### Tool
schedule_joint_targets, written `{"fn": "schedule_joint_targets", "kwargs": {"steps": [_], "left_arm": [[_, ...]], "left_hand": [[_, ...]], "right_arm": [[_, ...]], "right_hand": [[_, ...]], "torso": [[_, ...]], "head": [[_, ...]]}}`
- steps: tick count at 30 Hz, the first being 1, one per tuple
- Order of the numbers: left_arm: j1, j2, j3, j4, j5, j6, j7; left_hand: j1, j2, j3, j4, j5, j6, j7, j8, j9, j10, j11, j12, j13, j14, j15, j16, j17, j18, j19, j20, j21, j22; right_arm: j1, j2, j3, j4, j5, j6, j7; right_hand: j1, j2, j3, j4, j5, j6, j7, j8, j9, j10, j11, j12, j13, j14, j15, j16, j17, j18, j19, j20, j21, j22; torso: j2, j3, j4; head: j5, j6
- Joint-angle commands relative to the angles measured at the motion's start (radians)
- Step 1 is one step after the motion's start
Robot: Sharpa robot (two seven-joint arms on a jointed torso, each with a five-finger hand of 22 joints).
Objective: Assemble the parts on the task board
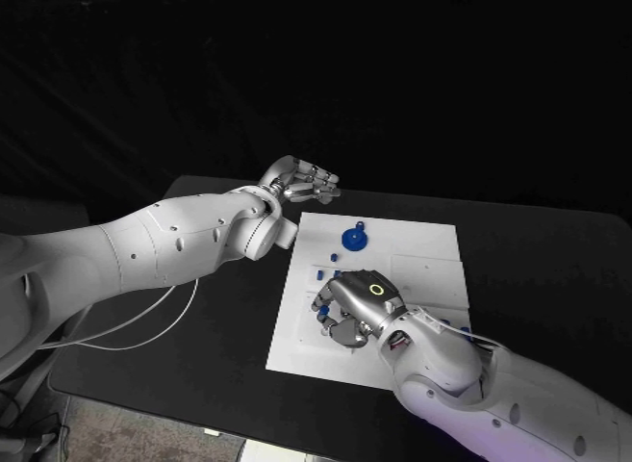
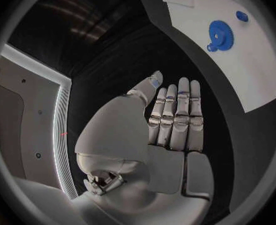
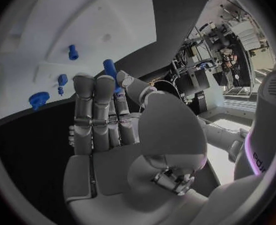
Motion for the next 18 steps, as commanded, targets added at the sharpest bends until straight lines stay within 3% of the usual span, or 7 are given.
{"fn": "schedule_joint_targets", "kwargs": {"steps": [1,18], "left_arm": [[0.002,0.004,0.0,0.001,0.003,0.008,0.005],[0.002,0.006,0.0,0.001,0.004,0.013,0.004]], "left_hand": [[0.0,-0.002,0.002,0.006,-0.001,0.001,0.001,0.001,0.001,-0.009,0.001,0.0,0.0,-0.008,0.001,-0.002,0.001,-0.005,-0.008,0.001,-0.003,-0.001],[-0.001,-0.002,-0.001,0.013,-0.011,0.0,0.0,0.001,0.002,-0.01,0.001,0.0,0.0,-0.009,0.002,-0.002,0.001,-0.005,-0.004,0.002,-0.003,-0.022]], "right_arm": [[-0.003,0.009,-0.004,-0.009,-0.012,-0.011,0.028],[-0.006,0.014,-0.032,-0.049,-0.02,0.03,0.029]], "right_hand": [[0.01,0.006,-0.003,0.0,0.003,0.008,-0.002,0.001,0.0,0.062,-0.043,0.004,0.01,0.0,-0.009,-0.003,0.002,0.015,0.037,-0.006,-0.004,0.002],[0.009,0.007,-0.003,-0.004,0.003,0.008,-0.002,0.001,0.0,0.062,-0.043,0.004,0.009,0.0,-0.009,-0.004,0.003,0.015,0.037,-0.006,-0.002,0.005]], "torso": [[0.0,-0.0002,-0.0002],[0.0,-0.0003,-0.0021]], "head": [[0.004,-0.002],[0.008,-0.01]]}}
